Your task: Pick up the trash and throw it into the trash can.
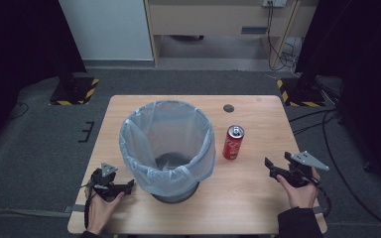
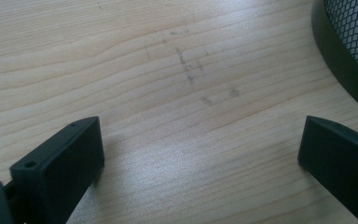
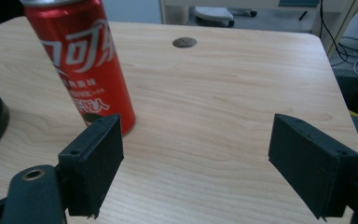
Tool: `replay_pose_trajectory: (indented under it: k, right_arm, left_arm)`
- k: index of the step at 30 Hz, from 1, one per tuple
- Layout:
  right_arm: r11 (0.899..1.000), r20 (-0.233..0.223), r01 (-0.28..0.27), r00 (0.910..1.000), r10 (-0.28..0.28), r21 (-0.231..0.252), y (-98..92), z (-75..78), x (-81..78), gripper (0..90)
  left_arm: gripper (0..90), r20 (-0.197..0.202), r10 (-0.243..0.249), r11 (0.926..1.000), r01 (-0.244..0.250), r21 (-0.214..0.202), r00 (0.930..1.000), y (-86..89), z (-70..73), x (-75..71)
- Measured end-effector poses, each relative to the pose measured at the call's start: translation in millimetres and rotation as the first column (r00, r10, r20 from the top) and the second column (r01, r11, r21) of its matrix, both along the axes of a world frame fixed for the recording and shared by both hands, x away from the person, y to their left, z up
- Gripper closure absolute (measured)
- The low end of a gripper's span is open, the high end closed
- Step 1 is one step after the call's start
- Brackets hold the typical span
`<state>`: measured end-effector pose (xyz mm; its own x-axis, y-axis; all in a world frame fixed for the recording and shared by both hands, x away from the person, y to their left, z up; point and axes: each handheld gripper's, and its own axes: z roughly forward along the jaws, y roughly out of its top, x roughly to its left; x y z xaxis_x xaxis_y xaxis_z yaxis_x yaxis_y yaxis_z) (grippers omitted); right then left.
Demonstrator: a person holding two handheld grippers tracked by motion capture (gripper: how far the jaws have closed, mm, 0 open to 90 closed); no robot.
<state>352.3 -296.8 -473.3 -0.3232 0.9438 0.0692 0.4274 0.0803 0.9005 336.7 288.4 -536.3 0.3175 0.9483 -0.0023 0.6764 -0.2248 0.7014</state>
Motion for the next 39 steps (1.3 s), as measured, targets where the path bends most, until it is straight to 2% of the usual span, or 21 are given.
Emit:
replay_pose_trajectory:
  k: [18, 28, 34, 39]
  right_arm:
    - [1.000, 0.066, -0.013, 0.9978, 0.012, 0.014, 7.4, 29.7, -5.0, 19.2]
    - [0.999, 0.079, -0.031, 0.9965, 0.029, 0.026, 13.9, 33.5, -3.1, 19.3]
    - [0.996, 0.102, -0.070, 0.9926, 0.065, 0.050, 25.5, 42.3, 0.9, 19.0]
    - [0.995, 0.112, -0.091, 0.9900, 0.085, 0.049, 34.5, 47.1, 5.3, 18.4]
  left_arm:
    - [0.0, 0.000, 0.004, 1.0000, -0.004, 0.001, 1.0000, -1.0, 0.0, -0.2]
    - [0.0, 0.000, 0.005, 1.0000, -0.005, 0.001, 1.0000, -1.4, 0.0, -0.3]
    - [0.0, 0.000, 0.005, 1.0000, -0.005, 0.001, 1.0000, -1.6, 0.0, -0.3]
    - [0.0, 0.000, 0.004, 1.0000, -0.004, 0.001, 1.0000, -1.5, 0.0, -0.3]
